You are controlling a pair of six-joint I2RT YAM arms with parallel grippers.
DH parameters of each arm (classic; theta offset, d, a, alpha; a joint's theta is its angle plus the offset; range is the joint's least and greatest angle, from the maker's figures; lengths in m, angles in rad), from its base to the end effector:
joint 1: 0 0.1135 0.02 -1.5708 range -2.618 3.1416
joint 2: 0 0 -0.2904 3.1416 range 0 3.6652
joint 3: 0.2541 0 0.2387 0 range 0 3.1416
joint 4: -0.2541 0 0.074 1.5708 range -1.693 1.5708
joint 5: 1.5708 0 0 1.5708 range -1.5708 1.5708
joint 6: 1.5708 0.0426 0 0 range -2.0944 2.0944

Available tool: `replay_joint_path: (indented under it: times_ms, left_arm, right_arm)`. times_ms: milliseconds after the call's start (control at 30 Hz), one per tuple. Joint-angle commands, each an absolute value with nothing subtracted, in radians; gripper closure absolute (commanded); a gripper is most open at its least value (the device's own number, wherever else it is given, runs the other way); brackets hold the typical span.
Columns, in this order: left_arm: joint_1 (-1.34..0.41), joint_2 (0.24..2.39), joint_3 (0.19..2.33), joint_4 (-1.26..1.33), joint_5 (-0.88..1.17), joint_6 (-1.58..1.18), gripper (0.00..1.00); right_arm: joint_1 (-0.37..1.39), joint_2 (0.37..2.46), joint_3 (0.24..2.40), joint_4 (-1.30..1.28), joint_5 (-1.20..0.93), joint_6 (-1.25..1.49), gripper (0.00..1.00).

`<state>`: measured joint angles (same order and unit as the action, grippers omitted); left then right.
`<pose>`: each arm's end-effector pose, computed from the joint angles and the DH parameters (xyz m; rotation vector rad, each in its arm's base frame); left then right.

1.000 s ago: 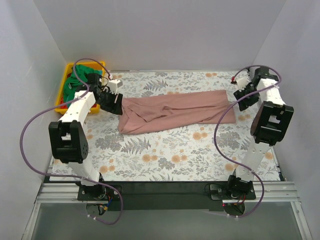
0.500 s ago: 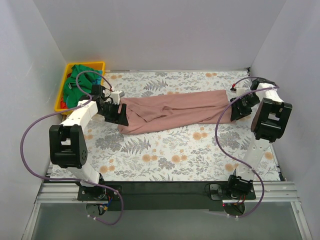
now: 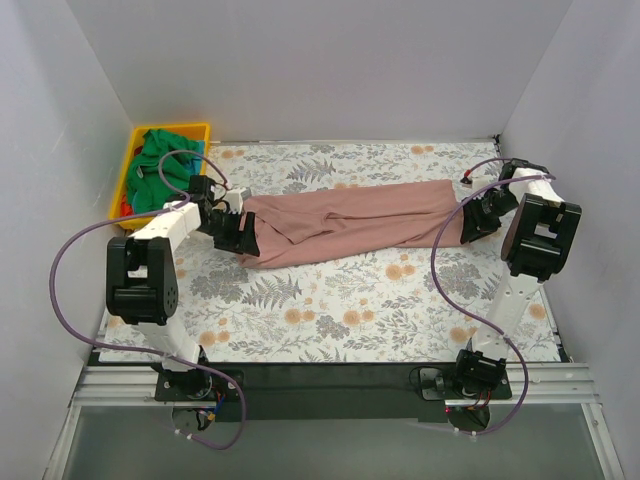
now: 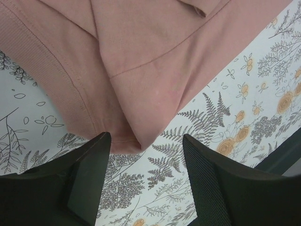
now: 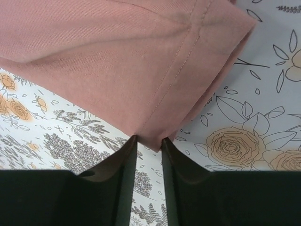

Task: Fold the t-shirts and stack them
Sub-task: Fold the tshirt

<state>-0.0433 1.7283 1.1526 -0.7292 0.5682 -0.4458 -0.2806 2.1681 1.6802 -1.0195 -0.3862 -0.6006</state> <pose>0.3196 -0.0368 0.2188 -0.4665 2.8509 -0.9113 0.4106 -0.1016 0.1851 -0.4769 2.8434 0.4709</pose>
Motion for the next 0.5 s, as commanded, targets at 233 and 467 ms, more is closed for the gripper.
replay_joint_path:
  times_ms: [233,467]
  left_arm:
    - [-0.058,1.720,1.115,-0.719,0.598,-0.433,0.52]
    - [-0.055,1.694,1.127,-0.741,0.565,-0.422,0.97]
  right_arm:
    - [-0.284,2.174,1.713,-1.020,-0.405,-0.597,0.88]
    - [-0.284,2.160,1.717,-1.022,-0.381,-0.609,0.99]
